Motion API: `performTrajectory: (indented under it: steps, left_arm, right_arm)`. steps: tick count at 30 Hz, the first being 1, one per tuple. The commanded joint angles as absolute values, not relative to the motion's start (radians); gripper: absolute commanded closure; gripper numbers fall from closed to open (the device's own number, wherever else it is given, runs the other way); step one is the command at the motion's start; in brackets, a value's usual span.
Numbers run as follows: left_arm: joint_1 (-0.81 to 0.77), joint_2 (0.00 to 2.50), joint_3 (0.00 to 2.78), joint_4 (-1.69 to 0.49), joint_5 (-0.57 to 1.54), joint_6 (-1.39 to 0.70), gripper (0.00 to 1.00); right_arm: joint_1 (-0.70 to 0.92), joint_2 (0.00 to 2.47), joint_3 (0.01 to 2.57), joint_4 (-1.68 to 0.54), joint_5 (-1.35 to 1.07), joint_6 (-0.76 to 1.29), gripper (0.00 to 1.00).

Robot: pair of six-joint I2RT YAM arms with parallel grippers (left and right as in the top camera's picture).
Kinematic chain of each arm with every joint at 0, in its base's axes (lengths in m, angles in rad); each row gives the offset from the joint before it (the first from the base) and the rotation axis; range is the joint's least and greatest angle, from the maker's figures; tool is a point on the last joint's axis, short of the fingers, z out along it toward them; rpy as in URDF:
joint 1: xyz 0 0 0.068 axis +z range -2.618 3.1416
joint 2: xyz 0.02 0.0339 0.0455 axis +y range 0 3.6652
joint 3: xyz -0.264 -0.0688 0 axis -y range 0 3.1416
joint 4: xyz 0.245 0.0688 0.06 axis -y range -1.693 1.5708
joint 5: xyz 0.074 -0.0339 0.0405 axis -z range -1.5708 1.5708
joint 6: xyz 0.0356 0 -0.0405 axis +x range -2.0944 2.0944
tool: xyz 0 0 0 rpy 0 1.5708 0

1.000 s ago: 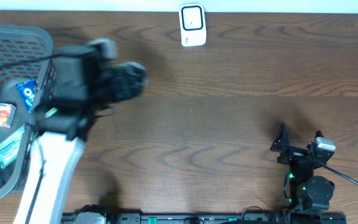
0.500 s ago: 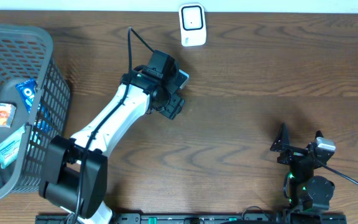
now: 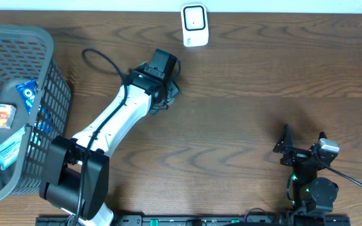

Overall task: Scan the item barcode
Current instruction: 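Lift the bottle out and set it upright on the table centre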

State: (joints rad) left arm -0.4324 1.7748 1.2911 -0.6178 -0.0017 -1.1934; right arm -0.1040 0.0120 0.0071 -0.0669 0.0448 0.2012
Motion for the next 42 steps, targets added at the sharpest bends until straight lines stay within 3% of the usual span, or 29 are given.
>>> performTrajectory:
  steps: [1, 9, 16, 17, 20, 21, 24, 34, 42]
  left_arm:
    - [-0.434, 1.793, 1.280, -0.625, -0.045, -1.574, 0.41]
    - [-0.437, 1.845, 1.280, -0.690, -0.065, -1.589, 0.41]
    - [-0.437, 1.892, 1.280, -0.770, 0.009, -1.862, 0.41]
    - [-0.437, 1.895, 1.280, -0.769, 0.025, -1.904, 0.37]
    - [-0.437, 1.895, 1.280, -0.756, 0.074, -1.997, 0.07]
    - [-0.437, 1.895, 1.280, -0.740, 0.084, -2.007, 0.02]
    - [-0.436, 1.895, 1.280, -0.696, 0.114, -2.006, 0.02]
    - [-0.436, 1.851, 1.321, -0.716, 0.119, -1.730, 0.02]
    - [-0.436, 1.657, 1.325, -0.715, 0.113, -1.517, 0.02]
  right_arm:
    - [-0.097, 0.007, 0.006, -0.070, 0.054, 0.208, 0.01]
    - [-0.097, 0.007, 0.006, -0.070, 0.054, 0.208, 0.01]
    - [-0.097, 0.007, 0.006, -0.070, 0.054, 0.208, 0.01]
    - [-0.097, 0.007, 0.006, -0.070, 0.054, 0.208, 0.01]
    - [-0.097, 0.007, 0.006, -0.070, 0.054, 0.208, 0.01]
    - [-0.097, 0.007, 0.006, -0.070, 0.054, 0.208, 0.01]
    - [-0.097, 0.007, 0.006, -0.070, 0.054, 0.208, 0.01]
    - [-0.097, 0.007, 0.006, -0.070, 0.054, 0.208, 0.01]
    - [-0.097, 0.007, 0.006, -0.070, 0.054, 0.208, 0.01]
